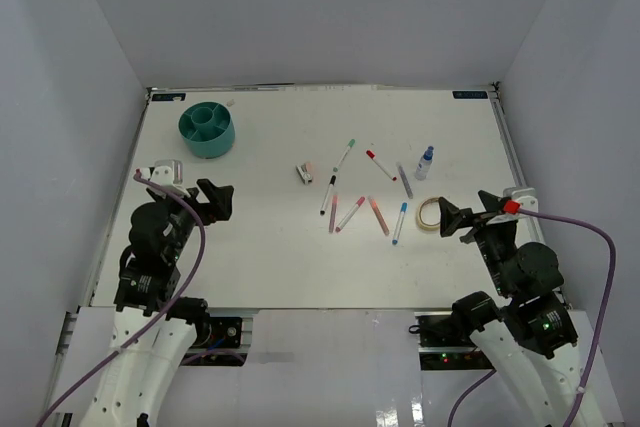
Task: Sort the stationery into containers
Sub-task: Pick up the stapler from the center of the board.
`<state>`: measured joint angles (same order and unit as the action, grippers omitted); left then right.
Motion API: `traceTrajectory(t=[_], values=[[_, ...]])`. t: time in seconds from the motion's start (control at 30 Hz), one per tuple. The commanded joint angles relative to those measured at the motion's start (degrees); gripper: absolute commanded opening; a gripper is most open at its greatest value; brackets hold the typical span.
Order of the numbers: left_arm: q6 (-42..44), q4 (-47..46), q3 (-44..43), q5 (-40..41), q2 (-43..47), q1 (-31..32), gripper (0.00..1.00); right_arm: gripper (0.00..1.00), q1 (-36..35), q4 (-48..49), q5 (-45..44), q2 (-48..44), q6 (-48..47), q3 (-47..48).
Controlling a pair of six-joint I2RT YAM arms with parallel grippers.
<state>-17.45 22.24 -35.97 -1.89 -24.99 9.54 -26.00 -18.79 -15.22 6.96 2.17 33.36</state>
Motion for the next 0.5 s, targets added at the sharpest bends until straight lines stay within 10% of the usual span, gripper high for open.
traceTrajectory(t=[0.0, 0.47], values=[[0.0, -0.4, 0.1, 0.3, -1.3, -0.1, 0.98, 0.90, -0.3, 0.1, 0.5, 2.2, 1.2, 2.8], [-1.8, 0.9, -0.8, -1.7, -10.1, -0.2, 0.98, 0.90, -0.3, -1.0, 0.7, 7.8, 2.7, 3.8]])
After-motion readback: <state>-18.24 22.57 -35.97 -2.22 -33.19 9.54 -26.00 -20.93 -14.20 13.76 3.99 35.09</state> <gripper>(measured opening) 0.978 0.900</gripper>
